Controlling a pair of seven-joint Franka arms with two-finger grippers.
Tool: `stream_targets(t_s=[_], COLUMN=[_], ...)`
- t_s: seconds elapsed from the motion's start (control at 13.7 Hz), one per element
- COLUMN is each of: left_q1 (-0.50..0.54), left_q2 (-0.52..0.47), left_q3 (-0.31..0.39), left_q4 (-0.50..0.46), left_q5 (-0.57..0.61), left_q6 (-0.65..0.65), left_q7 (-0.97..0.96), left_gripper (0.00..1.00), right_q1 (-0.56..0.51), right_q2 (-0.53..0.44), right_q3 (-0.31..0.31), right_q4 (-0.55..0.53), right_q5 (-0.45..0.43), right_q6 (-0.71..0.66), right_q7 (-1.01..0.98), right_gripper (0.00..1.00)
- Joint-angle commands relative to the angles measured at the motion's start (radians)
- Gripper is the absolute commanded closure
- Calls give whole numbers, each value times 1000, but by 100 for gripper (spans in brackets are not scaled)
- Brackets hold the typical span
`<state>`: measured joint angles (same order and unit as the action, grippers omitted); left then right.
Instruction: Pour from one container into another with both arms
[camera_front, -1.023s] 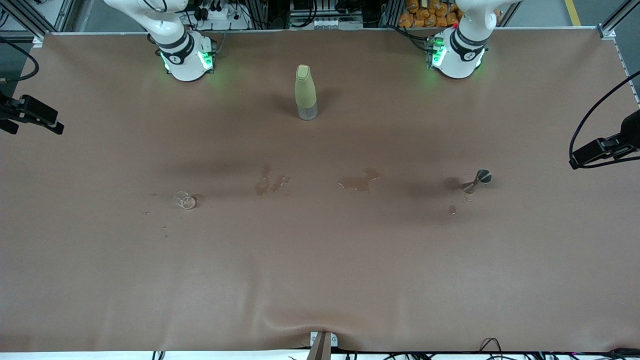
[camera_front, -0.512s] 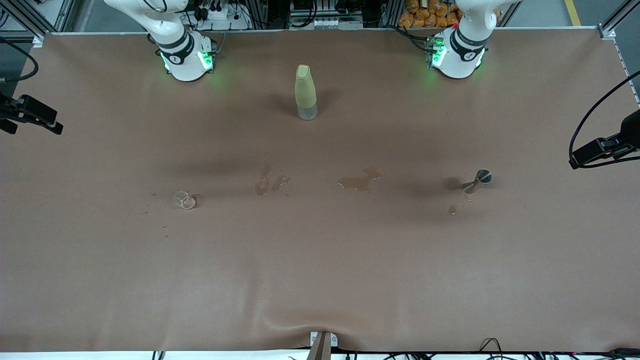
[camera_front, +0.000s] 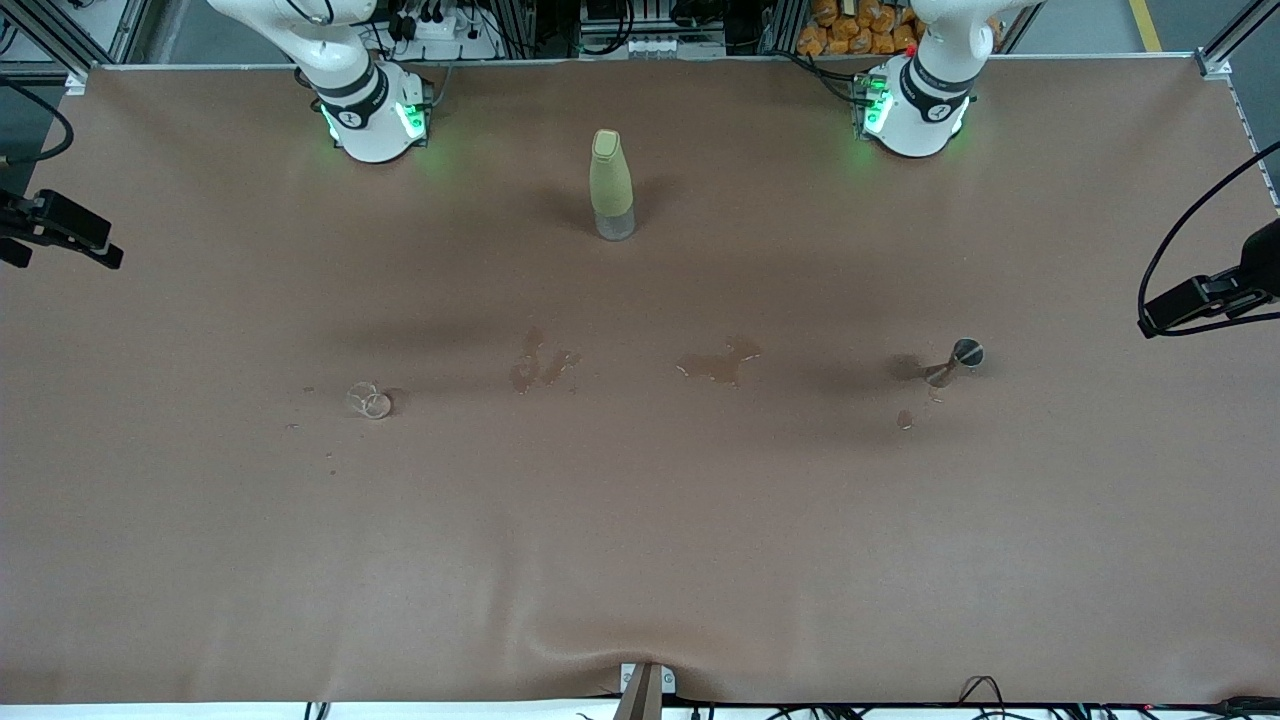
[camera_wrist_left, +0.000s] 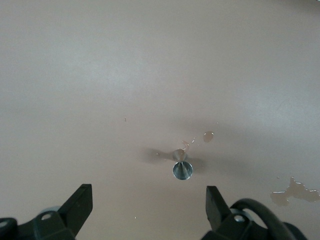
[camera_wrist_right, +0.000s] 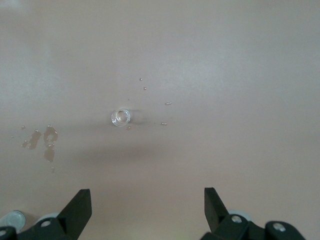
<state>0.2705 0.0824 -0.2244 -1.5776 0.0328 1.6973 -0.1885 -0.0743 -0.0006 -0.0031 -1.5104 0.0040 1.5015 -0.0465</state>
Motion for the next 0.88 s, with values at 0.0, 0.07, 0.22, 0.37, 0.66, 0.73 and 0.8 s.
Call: stream_targets(t_s=[0.0,0.07,0.22,0.37,0.66,0.73,0.8], left_q1=[-1,-1,-1,-1,-1,-1,-1], left_q2=[-9,-9,-9,-7,-7,-7,-7], left_q3=[0,0,0,0,0,0,0], left_q4=[2,2,2,2,2,2,2], left_q5=[15,15,16,16,16,16,16], left_q6=[-13,-13,-13,-13,-13,-13,-13], left_q7=[17,18,17,17,18,18,18], left_gripper=[0,0,0,0,0,0,0], right_q1=[5,5,2,-4,-4,-4,-4], right_q2=[2,2,2,2,2,2,2], right_q3=[-6,-6,-8,-8,-8,-8,-8], right_q4=[16,16,16,15,15,15,15], right_q5=[-15,-15,-15,-15,-15,-15,-15], right_q6=[-12,-12,-14,-12,-14,-14,-12], right_q7=[-6,-24,-85,-85,-85,-85,-84], right_gripper=[0,0,0,0,0,0,0])
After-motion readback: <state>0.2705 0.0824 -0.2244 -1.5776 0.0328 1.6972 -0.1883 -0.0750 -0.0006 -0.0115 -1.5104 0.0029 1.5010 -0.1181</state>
